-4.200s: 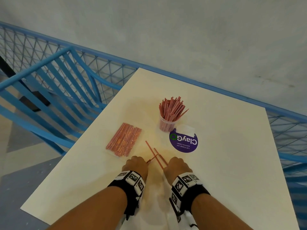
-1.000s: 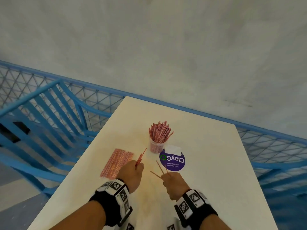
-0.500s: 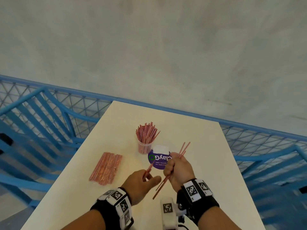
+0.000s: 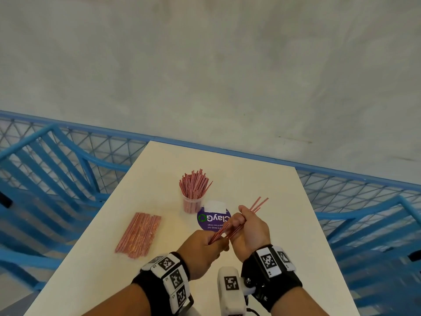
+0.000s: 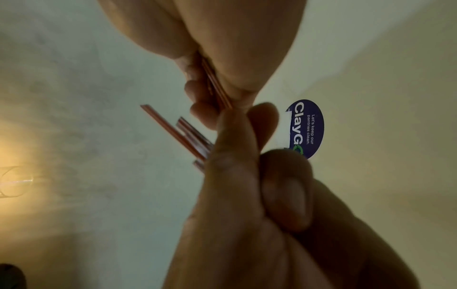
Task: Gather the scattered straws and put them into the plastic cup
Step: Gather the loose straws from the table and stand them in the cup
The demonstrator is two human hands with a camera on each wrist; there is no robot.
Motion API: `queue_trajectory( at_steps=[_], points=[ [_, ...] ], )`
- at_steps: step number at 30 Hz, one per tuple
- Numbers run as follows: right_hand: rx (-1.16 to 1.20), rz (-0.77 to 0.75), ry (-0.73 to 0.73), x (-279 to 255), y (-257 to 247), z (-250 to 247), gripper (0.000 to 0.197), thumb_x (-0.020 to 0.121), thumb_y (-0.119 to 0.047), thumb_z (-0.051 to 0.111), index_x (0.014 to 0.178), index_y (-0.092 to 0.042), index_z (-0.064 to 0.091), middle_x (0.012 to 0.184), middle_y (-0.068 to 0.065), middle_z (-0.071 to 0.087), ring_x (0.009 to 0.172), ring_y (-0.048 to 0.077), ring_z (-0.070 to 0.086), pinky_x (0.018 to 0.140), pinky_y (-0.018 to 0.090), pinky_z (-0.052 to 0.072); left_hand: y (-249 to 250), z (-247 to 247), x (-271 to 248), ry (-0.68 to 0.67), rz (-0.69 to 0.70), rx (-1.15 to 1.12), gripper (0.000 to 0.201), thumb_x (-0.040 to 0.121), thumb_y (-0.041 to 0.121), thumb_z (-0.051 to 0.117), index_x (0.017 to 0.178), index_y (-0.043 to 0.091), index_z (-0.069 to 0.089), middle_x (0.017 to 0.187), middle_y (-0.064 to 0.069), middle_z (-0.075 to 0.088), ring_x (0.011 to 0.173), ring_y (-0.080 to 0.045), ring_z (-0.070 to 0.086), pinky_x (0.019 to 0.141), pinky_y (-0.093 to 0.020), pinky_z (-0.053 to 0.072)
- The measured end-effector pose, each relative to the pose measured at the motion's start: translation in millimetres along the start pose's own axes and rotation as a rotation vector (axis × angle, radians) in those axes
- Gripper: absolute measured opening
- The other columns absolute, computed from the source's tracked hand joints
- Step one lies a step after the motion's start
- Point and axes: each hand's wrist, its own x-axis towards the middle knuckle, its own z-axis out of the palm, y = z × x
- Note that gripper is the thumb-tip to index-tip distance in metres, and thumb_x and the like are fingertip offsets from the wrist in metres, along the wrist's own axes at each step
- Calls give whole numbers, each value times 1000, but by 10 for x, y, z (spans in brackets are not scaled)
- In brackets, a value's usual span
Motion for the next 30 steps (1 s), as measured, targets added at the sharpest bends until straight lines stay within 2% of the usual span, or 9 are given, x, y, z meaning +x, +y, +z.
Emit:
queue_trajectory(
  at_steps=[3, 8, 15, 17, 20, 22, 25, 28, 30],
  points=[
    [66, -5, 2, 28, -59, -26, 13, 93, -11, 44, 80, -9, 47, 51, -1, 28, 38, 13, 30, 40, 24, 33, 11, 6, 1, 16, 17, 11, 30, 97, 27, 49, 72, 18, 62, 50, 13, 47, 40, 1, 39, 47, -9, 32],
    [66, -49, 3, 85, -165, -70, 37, 97, -34, 43, 66, -13, 45, 47, -2, 30, 38, 12, 31, 41, 23, 34, 44, -16, -5, 2, -3, 17, 30, 97, 27, 47, 73, 19, 63, 46, 13, 45, 40, 1, 39, 50, -16, 32],
    [38, -154, 59, 170, -375, -113, 35, 99, -27, 39, 68, -14, 46, 45, -3, 38, 40, 13, 36, 50, 27, 38, -15, -173, -63, -5, -101, 51, 32, 96, 28, 49, 70, 20, 65, 54, 8, 44, 39, -1, 38, 47, -17, 31],
    [-92, -212, 84, 187, -467, -163, 32, 99, -25, 38, 72, -12, 49, 45, -3, 35, 40, 12, 32, 47, 26, 34, -81, -284, -73, 31, -144, 43, 31, 95, 26, 50, 69, 18, 66, 55, 5, 43, 41, -4, 36, 47, -21, 30],
    [-487, -292, 85, 142, -424, -200, 26, 97, -19, 37, 81, -8, 55, 45, -5, 30, 39, 11, 27, 44, 25, 28, -136, -403, -44, 152, -173, 4, 30, 96, 22, 48, 76, 10, 68, 53, 3, 42, 41, -8, 33, 47, -23, 28],
    [-676, -253, 14, 63, -276, -178, 23, 94, -14, 37, 80, -8, 55, 42, -6, 31, 38, 10, 26, 42, 24, 26, -103, -402, -1, 215, -157, -50, 29, 97, 21, 46, 87, 6, 69, 52, 4, 40, 40, -7, 32, 45, -22, 27],
    [-768, -101, -136, -91, -50, -119, 19, 90, -10, 39, 72, -12, 46, 45, -4, 30, 39, 11, 23, 42, 23, 23, 14, -311, 58, 224, -117, -121, 28, 100, 22, 43, 96, 6, 66, 48, 7, 39, 36, -3, 30, 41, -18, 27],
    [-843, -33, -230, -168, 63, -113, 14, 87, -13, 40, 75, -10, 46, 52, 2, 33, 44, 13, 26, 46, 26, 28, 112, -232, 75, 200, -109, -207, 26, 101, 23, 41, 97, 7, 62, 44, 10, 38, 33, -3, 30, 37, -15, 27],
    [-947, -35, -291, -193, 76, -106, 16, 86, -14, 39, 76, -8, 50, 55, 5, 40, 46, 16, 35, 50, 30, 37, 157, -209, 59, 187, -98, -227, 24, 101, 22, 40, 92, 13, 60, 47, 9, 38, 35, -2, 30, 38, -16, 28]
  ],
)
